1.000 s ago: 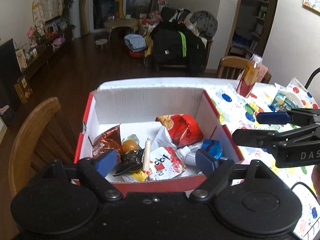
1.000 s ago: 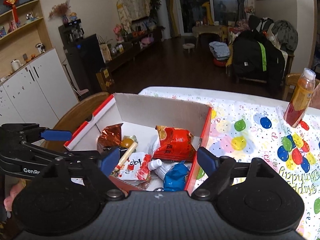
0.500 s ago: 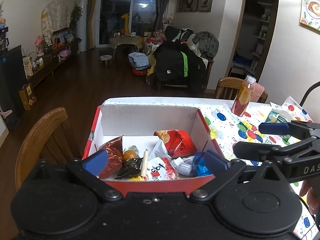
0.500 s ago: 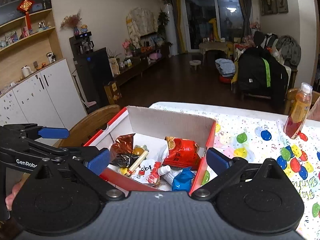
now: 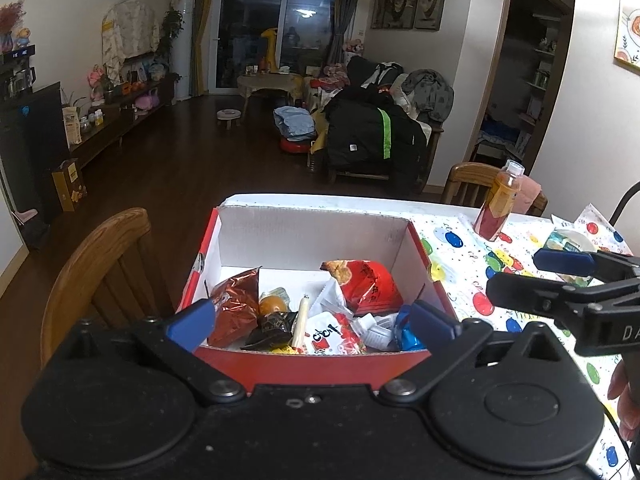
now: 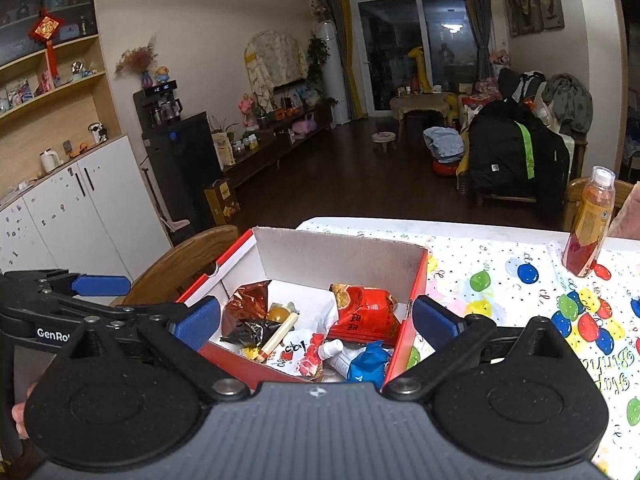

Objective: Organize snacks

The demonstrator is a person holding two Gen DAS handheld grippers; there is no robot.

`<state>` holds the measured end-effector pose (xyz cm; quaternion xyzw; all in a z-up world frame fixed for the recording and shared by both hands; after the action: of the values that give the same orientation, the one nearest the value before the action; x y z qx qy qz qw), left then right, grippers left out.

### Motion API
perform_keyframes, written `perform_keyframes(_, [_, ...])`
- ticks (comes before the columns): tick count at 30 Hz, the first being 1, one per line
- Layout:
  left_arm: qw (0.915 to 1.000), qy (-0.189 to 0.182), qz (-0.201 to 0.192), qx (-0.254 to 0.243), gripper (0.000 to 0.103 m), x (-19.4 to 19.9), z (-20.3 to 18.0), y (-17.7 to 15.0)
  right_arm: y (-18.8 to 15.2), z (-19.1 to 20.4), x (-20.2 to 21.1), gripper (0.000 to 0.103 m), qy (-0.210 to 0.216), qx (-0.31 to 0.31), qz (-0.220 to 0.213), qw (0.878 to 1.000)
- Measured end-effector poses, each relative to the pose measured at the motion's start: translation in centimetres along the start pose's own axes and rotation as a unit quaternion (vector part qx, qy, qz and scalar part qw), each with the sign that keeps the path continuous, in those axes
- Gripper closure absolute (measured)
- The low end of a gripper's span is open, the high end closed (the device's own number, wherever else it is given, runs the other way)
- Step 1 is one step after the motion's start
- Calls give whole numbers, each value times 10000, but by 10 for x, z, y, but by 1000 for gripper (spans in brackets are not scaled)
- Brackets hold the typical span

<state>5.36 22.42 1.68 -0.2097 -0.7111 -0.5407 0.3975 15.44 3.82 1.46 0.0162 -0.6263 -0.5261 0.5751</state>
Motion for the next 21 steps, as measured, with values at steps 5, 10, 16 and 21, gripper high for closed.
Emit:
perform_keyframes(5, [9999,-34,-25,101,0,2,3,-1,-3,-1,1,0,-16,-79,-41,10000])
perform_keyframes(10, [9999,-13,-100,114,0,7,4,-3,-5,-1,1,0,-76,-97,-41,9999])
perform_keyframes(16, [9997,-71,-187,110,0,13,3,-3,-7,1,2,0,-91,-113,-81,9999])
perform_keyframes(21, [9996,-96,-249,58,0,17,1,-3,-8,2,2,0,-91,-117,-81,9999])
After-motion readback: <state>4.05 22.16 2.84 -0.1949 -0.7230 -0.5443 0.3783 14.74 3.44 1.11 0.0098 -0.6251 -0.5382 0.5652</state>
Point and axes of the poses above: each gripper's, at about its wrist camera, not at the fingertips, and x roughly against the way its jaws point, z to its left, y to its top, the point moved 1 cm from there along -x, roughly the way its jaws point, and after that the axes turned 14 degrees about z, right-handed, at the moved point
